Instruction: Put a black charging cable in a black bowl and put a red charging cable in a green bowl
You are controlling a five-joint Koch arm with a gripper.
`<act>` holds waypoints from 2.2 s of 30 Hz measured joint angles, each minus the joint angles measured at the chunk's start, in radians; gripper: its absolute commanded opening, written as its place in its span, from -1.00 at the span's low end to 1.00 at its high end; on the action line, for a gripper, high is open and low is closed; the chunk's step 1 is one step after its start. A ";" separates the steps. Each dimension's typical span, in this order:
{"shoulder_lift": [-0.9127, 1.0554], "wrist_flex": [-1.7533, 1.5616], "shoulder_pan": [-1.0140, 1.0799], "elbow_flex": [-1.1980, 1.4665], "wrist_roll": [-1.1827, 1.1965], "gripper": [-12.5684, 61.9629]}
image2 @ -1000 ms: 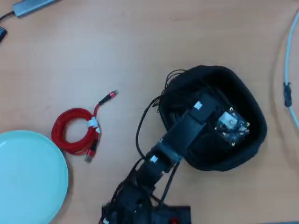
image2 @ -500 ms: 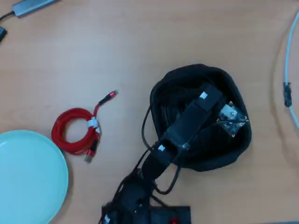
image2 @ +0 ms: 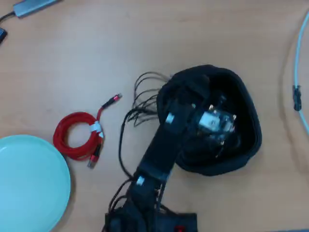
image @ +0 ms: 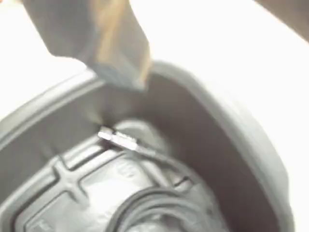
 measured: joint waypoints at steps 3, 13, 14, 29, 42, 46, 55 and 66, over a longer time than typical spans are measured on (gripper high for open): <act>0.037 0.000 -0.046 -0.003 -0.002 0.72; 0.049 0.000 -0.472 0.110 -0.146 0.71; 0.049 0.000 -0.505 0.135 -0.176 0.71; -0.038 -0.130 -0.933 0.715 -0.597 0.71; -0.044 -0.233 -1.235 0.746 -0.736 0.72; -0.098 -0.256 -1.261 0.746 -0.736 0.74; -0.238 -0.290 -1.264 0.746 -0.736 0.76; -0.291 -0.290 -1.258 0.746 -0.666 0.84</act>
